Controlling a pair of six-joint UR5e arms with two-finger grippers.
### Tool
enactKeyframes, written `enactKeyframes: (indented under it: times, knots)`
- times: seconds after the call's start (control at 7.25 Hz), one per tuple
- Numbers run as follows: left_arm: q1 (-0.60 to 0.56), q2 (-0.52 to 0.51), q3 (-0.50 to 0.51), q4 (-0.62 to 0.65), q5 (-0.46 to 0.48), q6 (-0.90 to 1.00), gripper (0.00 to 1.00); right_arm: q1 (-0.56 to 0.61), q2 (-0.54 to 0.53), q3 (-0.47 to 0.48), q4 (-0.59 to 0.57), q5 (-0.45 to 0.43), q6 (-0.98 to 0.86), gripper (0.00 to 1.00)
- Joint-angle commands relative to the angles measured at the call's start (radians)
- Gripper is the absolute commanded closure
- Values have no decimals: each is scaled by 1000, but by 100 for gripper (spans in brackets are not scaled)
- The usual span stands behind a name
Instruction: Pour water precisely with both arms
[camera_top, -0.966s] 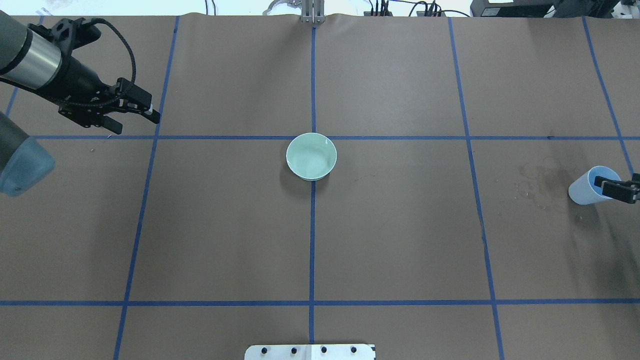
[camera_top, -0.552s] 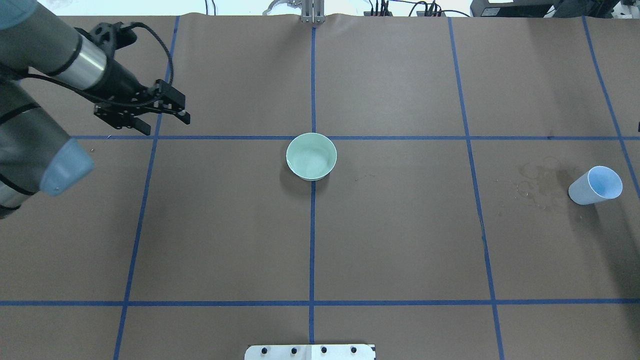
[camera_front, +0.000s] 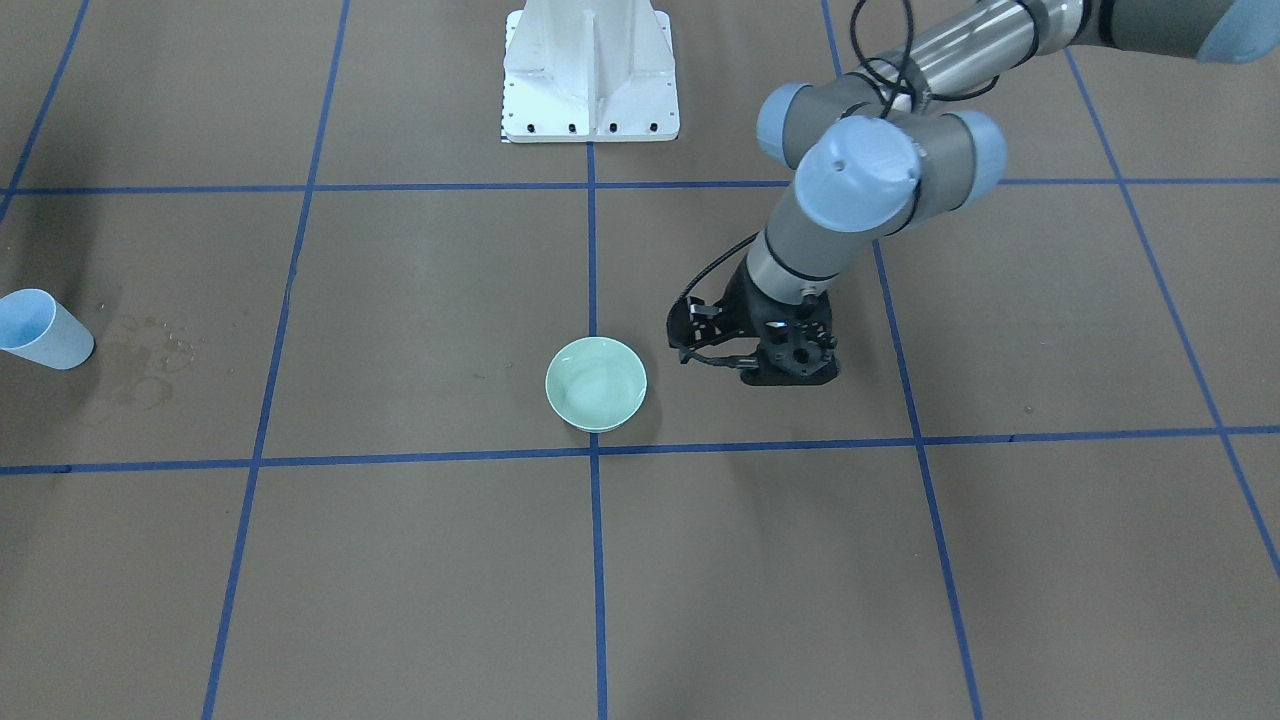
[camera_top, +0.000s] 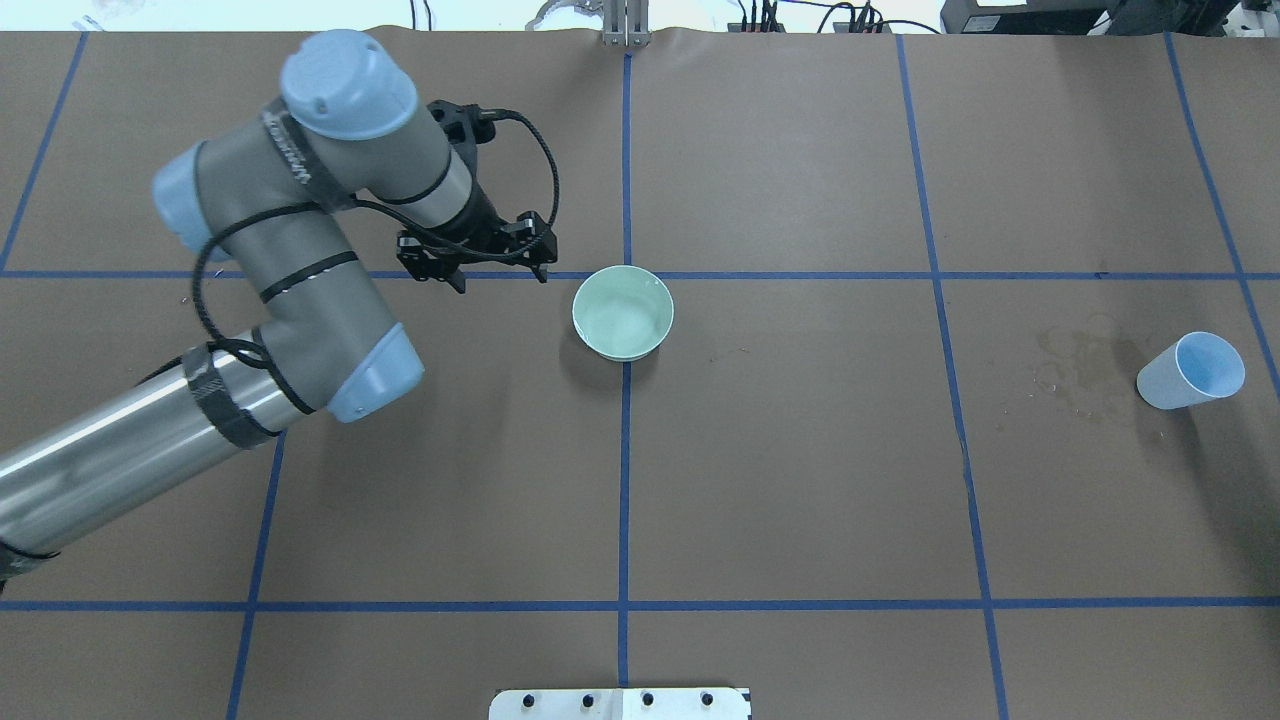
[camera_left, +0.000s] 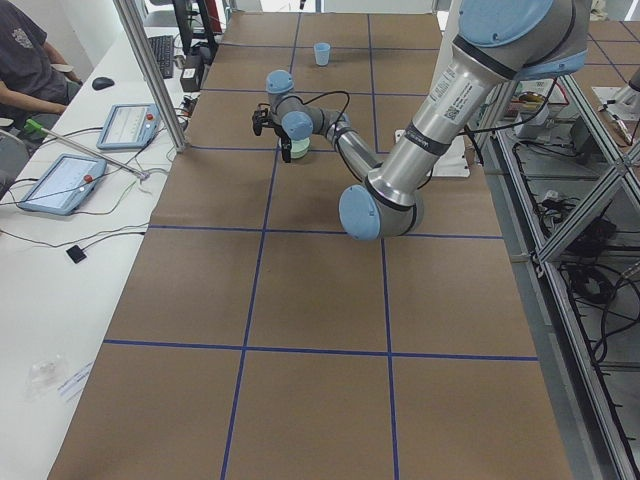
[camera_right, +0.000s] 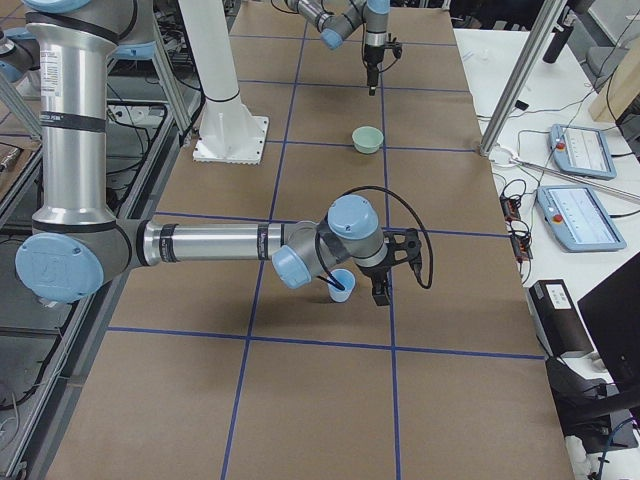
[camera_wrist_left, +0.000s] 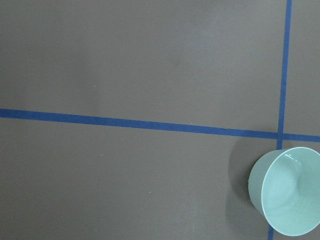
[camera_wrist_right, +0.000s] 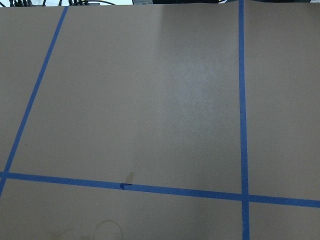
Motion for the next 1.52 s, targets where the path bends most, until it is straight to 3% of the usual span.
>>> enactKeyframes:
  times: [0.0,0.28,0.69,1.1,1.38]
  knots:
    - [61,-77,102,-7,31,-2,0,22,7,11,-142,14,-180,1]
    - [80,-118,168,-12,52,0,4,71,71,21,-335,32,-378,1]
    - [91,-118,181,-13,55,-3,40,72,70,31,-349,34,-385,1]
    - [91,-120,192,-13,55,-6,69,72,73,34,-350,35,-385,1]
    - [89,-124,187,-45,55,-69,100,75,60,54,-350,37,-385,1]
